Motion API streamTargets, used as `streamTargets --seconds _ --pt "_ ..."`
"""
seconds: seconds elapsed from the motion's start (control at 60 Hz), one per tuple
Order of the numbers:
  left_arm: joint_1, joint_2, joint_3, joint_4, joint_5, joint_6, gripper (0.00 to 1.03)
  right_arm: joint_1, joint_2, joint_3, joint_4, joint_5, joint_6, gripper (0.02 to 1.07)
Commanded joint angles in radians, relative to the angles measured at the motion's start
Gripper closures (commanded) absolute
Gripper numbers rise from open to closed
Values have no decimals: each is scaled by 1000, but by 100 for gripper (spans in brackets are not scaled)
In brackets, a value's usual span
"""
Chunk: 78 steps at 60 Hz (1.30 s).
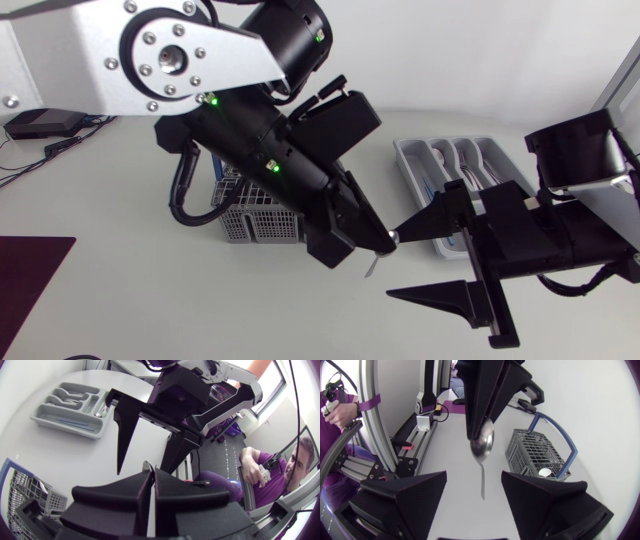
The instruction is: Unload the cutlery basket into the drawer organizer.
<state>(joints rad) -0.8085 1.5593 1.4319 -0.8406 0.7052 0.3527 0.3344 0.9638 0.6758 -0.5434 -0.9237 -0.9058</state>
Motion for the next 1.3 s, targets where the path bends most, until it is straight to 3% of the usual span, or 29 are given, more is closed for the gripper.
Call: streamTargets --seconds 0.0,0.367,0.583,0.717,0.967,1.033,1.083,1.133,1.283 --pt "-6 27 45 -11 22 25 100 8 9 22 -7 -20 -2 41" --pt "-8 61 75 -15 34 23 100 3 35 22 3 -24 -24 80" --pt "-4 62 78 -17 34 20 100 -6 46 25 3 -24 -27 89" --pt "-3 61 79 -17 34 20 100 -8 46 25 -1 -24 -27 101" --pt "19 62 111 -12 34 2 99 -8 32 22 -33 -24 -27 101" --pt "35 67 124 -9 34 -24 80 -8 24 22 -43 -23 -27 101" --pt "49 65 133 -8 34 -43 55 -9 15 21 -49 -21 -27 101" --pt "55 62 137 -6 34 -52 38 -12 10 19 -55 -18 -28 101" --pt "103 44 137 52 16 -101 21 -32 0 15 -69 -3 -36 101"
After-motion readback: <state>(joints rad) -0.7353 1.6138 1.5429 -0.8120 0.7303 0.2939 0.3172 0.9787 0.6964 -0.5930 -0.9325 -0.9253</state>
